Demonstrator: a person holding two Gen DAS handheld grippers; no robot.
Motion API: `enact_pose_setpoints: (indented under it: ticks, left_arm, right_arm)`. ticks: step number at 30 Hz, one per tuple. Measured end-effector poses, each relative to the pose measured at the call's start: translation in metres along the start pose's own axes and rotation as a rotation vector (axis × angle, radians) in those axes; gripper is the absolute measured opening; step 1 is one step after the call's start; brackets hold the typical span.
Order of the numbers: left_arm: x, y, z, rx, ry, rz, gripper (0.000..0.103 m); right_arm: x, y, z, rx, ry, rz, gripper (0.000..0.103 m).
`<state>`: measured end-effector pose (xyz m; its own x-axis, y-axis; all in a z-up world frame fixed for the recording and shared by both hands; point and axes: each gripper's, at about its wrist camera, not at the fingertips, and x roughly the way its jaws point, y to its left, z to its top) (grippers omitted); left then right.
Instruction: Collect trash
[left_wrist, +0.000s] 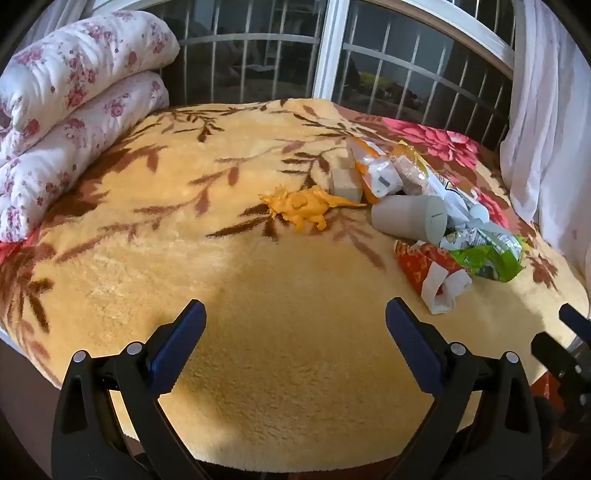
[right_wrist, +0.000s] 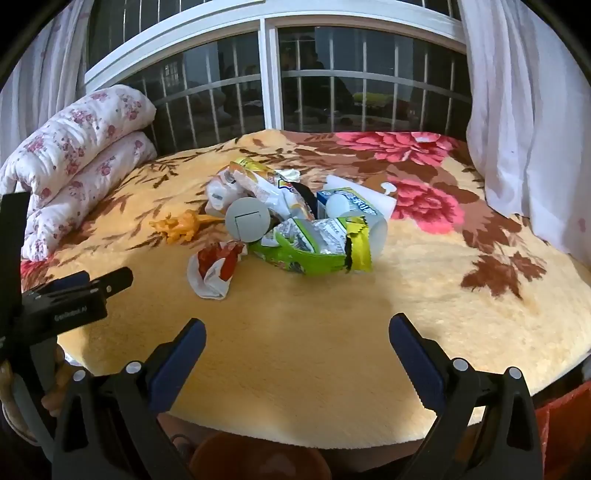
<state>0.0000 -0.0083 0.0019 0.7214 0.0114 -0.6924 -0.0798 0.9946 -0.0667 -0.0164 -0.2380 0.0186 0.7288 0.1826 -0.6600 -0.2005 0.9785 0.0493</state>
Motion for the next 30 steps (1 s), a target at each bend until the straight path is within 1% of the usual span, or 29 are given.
enact_pose_setpoints:
  ticks: [1,2,3,4,5,7,8,9,13,17,25,30]
  left_arm:
    - [0.005,-0.004,0.001,-0.004,0.016,-0.006,0.095]
    - [0.007,0.004,-0.001,-0.015,0.012,-0.038,0.095]
    - [0.005,0.009,0.007,-0.02,0.02,-0.048,0.095]
    - [0.006,0.008,0.008,-0.009,0.014,-0.044,0.095]
    - [0.006,0.007,0.009,0.001,0.01,-0.042,0.095]
    - [0.01,0.013,0.008,-0.001,0.01,-0.052,0.095]
    - [0.011,0.005,0.016,0.0,0.02,-0.042,0.095]
    - [0.008,0.003,0.017,0.008,0.015,-0.04,0.095]
    - [0.01,0.003,0.017,0.026,0.005,-0.033,0.095]
    - [0.012,0.005,0.017,0.032,0.009,-0.036,0.095]
    - [0.016,0.005,0.013,0.031,0.007,-0.027,0.095]
    - [0.021,0.007,0.013,0.012,0.014,-0.033,0.095]
  right_arm:
    - [0.001,-0.002,0.0,0.005,0.003,-0.001,0.098]
    - [0.001,-0.004,0.0,0.013,0.004,-0.004,0.098]
    - [0.001,-0.007,0.0,0.021,0.004,-0.005,0.098]
    - [0.001,-0.011,0.0,0.029,0.004,-0.002,0.098]
    - [0.003,-0.001,0.003,0.001,0.003,0.0,0.098]
    - [0.001,0.0,0.005,0.022,-0.015,0.006,0.098]
    - [0.001,0.002,0.006,0.023,-0.027,0.006,0.098]
    - [-0.001,-0.004,0.004,0.031,-0.045,0.01,0.098]
    - [0.0,0.01,0.002,-0.014,-0.061,-0.023,0.098]
    - [0.002,0.011,0.009,-0.051,-0.054,-0.029,0.098]
    - [0.011,0.006,0.012,-0.012,-0.035,0.024,0.098]
    - [0.016,0.005,0.013,-0.012,-0.028,0.032,0.098]
